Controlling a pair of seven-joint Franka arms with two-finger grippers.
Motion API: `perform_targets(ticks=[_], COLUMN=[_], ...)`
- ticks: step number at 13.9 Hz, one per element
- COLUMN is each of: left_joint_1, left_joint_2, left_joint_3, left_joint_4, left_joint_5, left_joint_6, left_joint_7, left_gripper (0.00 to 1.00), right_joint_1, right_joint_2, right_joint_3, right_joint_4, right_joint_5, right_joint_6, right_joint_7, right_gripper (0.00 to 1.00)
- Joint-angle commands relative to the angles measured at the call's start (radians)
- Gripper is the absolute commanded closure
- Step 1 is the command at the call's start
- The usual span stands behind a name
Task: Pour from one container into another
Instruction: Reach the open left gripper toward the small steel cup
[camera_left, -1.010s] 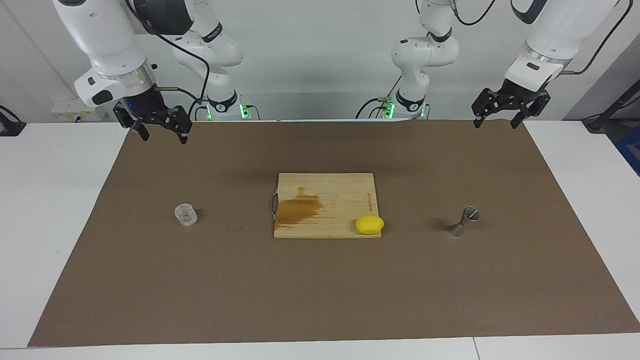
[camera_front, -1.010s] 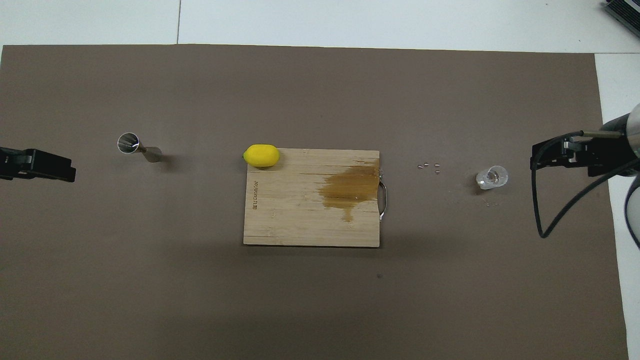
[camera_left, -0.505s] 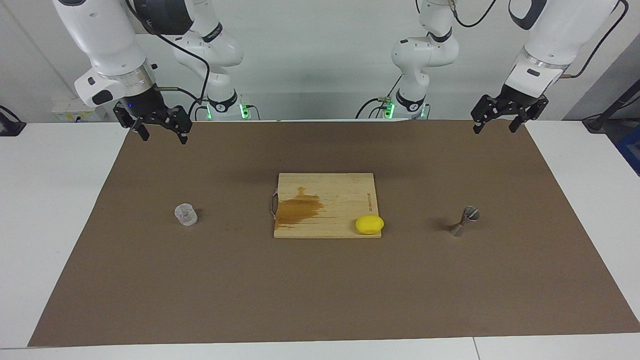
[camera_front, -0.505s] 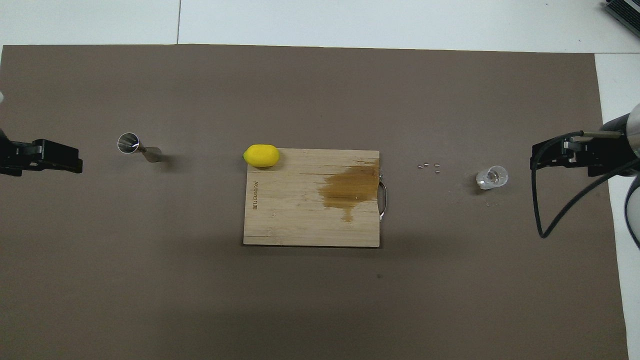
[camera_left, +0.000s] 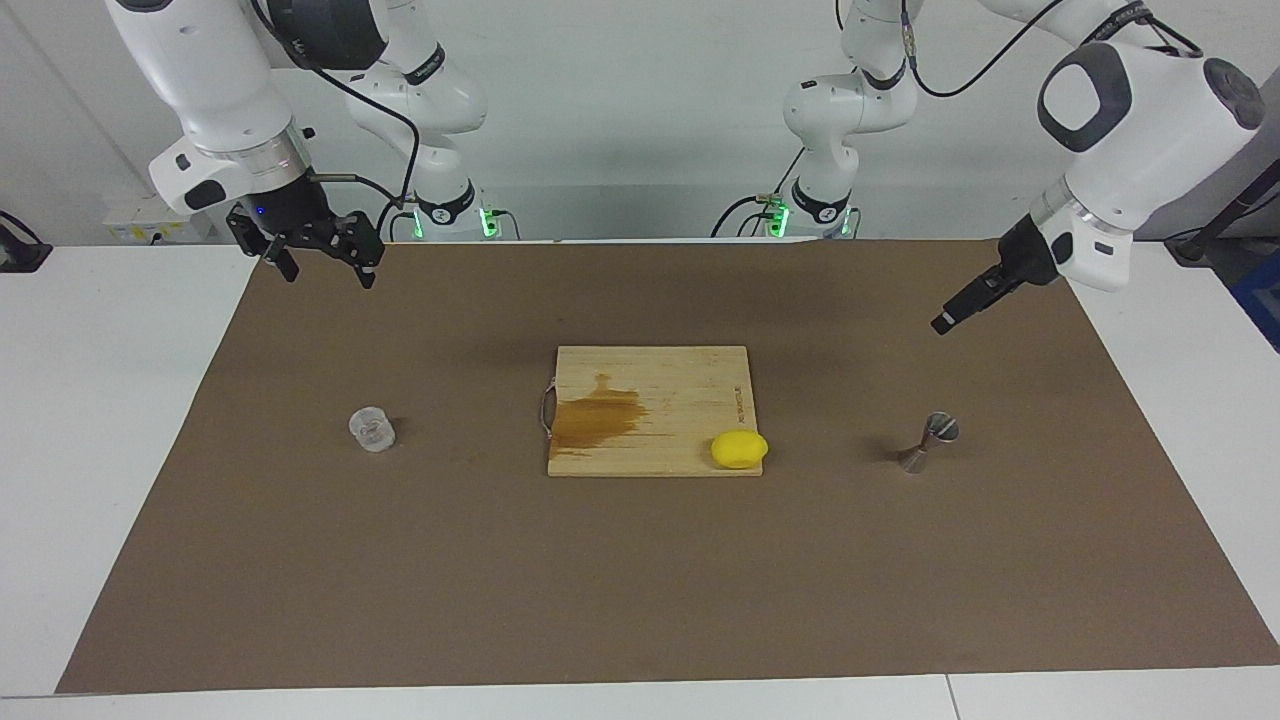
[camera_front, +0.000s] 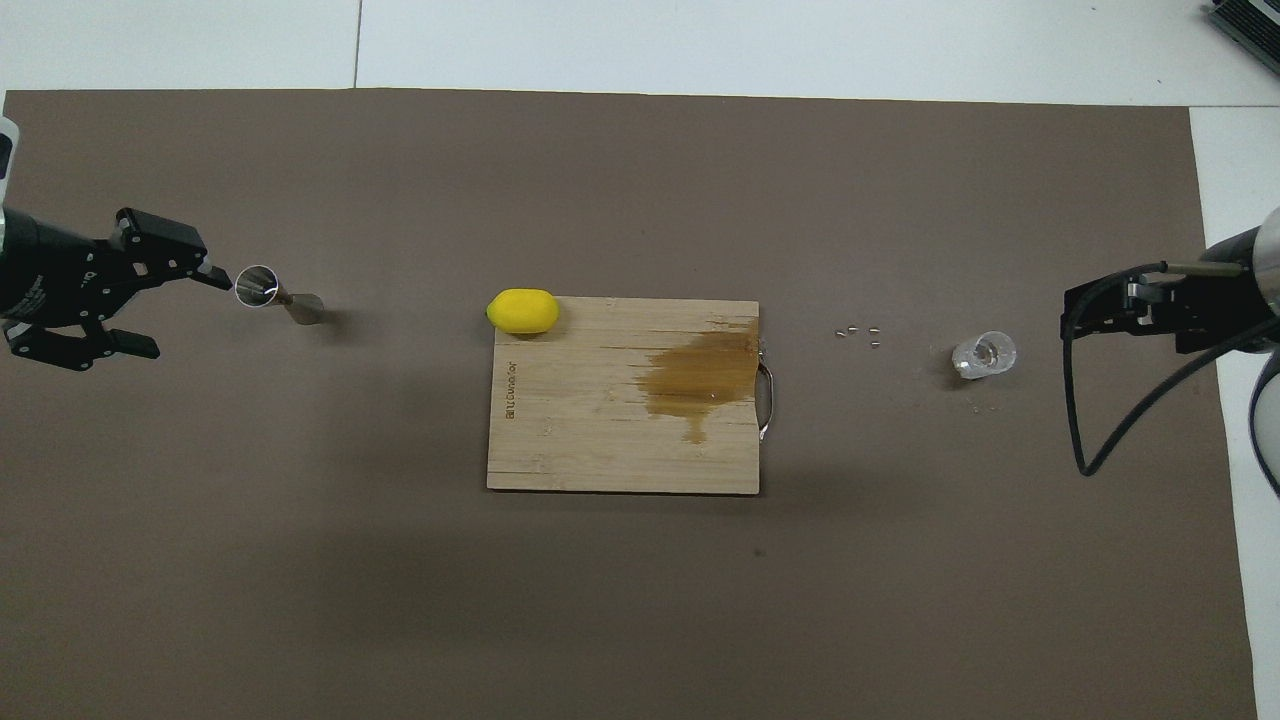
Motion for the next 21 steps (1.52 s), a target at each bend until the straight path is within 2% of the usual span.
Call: perform_targets(ticks=[1,3,6,7,9,15,18,21], left_joint_1=[0.078,0.106,0.147,0.152,0.170,0.213,0.207,0.195], left_joint_2=[-0.013,-0.042,-0.058,-0.062,-0.053,-0.024,-0.009,0.017], left_joint_3=[-0.002,-0.002,-0.004,-0.004,-0.005,-0.005,-0.005,-0.005], left_joint_4=[-0.137,-0.260,-0.392,-0.432,-0.486,-0.549,-0.549,-0.538], left_joint_5=[-0.237,-0.419,-0.663,-0.736,-0.851,-0.971,-0.988,-1.072], left_joint_6=[0.156,0.331,0.486,0.529,0.529,0.457,0.442,0.462], left_joint_7=[-0.239,-0.378,-0.430,-0.442,-0.441,-0.433,-0.429,-0.423], left_gripper=[0.00,0.00,0.00,0.00,0.00,0.00,0.00,0.00], right_joint_1=[-0.012,-0.012,-0.012,-0.012,-0.012,-0.012,-0.012,-0.012], right_joint_2=[-0.010,-0.010,-0.010,-0.010,-0.010,-0.010,-0.010,-0.010], right_joint_3=[0.010,0.010,0.010,0.010,0.010,0.010,0.010,0.010], right_joint_4=[-0.016,-0.016,-0.016,-0.016,-0.016,-0.016,-0.016,-0.016], right_joint_5=[0.000,0.000,0.000,0.000,0.000,0.000,-0.002,-0.002], right_joint_6=[0.008,0.008,0.008,0.008,0.008,0.008,0.008,0.008], right_joint_7=[0.019,0.019,0.019,0.019,0.019,0.019,0.019,0.019], right_gripper=[0.00,0.00,0.00,0.00,0.00,0.00,0.00,0.00])
